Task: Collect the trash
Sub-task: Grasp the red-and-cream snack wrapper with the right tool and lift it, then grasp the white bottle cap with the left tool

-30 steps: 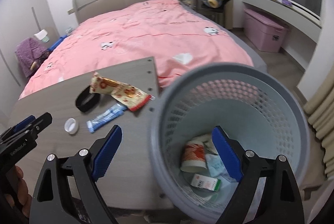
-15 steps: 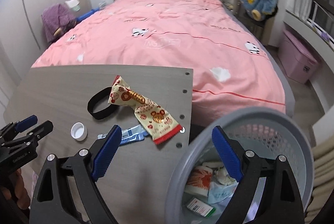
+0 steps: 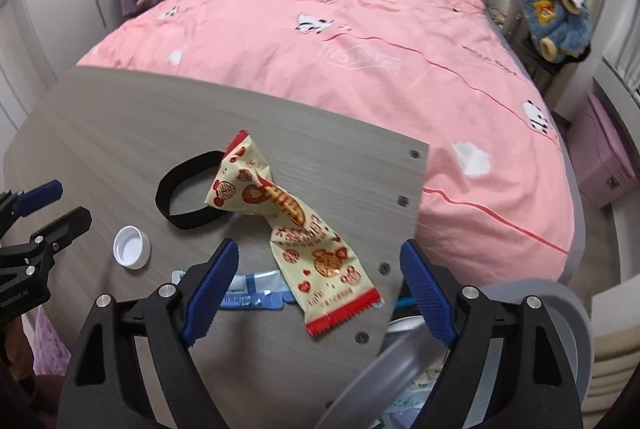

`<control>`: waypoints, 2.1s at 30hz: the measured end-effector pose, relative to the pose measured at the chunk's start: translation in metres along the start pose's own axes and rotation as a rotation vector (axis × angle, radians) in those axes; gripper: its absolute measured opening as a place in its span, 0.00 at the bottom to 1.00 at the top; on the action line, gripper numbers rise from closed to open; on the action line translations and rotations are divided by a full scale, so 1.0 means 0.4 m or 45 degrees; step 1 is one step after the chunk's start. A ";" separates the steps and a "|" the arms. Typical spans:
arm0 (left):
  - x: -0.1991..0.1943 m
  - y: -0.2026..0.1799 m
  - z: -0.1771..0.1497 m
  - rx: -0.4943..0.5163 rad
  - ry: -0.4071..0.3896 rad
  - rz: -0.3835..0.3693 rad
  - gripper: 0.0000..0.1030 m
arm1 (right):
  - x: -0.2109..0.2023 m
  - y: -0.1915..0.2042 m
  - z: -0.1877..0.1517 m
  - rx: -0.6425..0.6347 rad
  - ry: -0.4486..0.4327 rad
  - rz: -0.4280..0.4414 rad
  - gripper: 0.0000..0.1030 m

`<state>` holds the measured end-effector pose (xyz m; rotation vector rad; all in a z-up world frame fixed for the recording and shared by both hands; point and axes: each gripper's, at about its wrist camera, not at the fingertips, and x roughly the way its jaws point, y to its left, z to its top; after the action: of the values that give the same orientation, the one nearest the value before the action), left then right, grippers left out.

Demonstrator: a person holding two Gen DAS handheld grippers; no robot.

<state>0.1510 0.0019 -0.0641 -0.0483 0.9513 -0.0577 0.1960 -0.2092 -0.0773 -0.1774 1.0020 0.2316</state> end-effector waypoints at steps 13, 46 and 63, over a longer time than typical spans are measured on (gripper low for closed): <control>0.016 0.006 0.006 -0.005 0.002 0.002 0.67 | 0.057 0.018 0.021 -0.047 0.090 0.041 0.46; -0.019 -0.077 -0.052 0.168 0.006 -0.131 0.67 | -0.171 -0.016 -0.149 0.408 -0.114 -0.003 0.40; 0.031 -0.129 -0.036 0.236 0.016 -0.123 0.61 | -0.207 -0.041 -0.264 0.571 -0.149 0.027 0.40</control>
<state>0.1453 -0.0505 -0.0791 0.0776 0.9522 -0.2352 0.0722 -0.2609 -0.0621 0.2530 0.9157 0.0317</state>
